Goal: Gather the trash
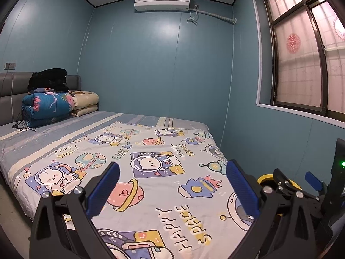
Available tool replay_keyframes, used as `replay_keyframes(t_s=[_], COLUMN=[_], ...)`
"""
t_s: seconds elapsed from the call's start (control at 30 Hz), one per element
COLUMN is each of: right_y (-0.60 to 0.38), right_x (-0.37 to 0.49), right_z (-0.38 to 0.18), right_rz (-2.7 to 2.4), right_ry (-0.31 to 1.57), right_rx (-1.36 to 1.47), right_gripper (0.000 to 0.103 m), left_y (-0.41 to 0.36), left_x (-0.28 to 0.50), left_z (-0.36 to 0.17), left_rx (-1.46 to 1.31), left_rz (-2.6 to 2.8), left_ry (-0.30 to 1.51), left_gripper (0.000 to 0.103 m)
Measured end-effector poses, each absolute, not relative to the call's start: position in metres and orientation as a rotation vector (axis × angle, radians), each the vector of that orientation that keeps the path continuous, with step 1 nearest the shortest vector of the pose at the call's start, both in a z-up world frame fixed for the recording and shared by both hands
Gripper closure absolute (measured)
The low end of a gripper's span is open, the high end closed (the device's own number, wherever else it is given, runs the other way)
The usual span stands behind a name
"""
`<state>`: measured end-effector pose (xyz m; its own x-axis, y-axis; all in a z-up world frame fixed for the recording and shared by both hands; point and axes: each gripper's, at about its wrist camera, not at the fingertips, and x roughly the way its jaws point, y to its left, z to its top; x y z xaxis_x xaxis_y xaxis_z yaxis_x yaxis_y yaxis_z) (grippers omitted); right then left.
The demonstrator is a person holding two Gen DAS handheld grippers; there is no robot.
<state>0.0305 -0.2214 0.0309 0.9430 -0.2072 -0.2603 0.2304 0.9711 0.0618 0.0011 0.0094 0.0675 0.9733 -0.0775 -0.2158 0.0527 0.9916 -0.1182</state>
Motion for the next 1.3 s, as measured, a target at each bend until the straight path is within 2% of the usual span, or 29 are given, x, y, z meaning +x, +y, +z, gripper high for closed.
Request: replay_keyframes(t_s=[1.3], right_y=[-0.2252], right_x=[0.0353], right_z=[0.025], right_rz=[-0.22], right_ry=[0.294], right_rx=[0.107], right_gripper=[0.008], left_y=[0.0057], left_x=[0.0086], left_z=[0.0594], left_rx=[-0.094], left_rz=[-0.082], left_ry=[0.271], left_gripper=[0.008])
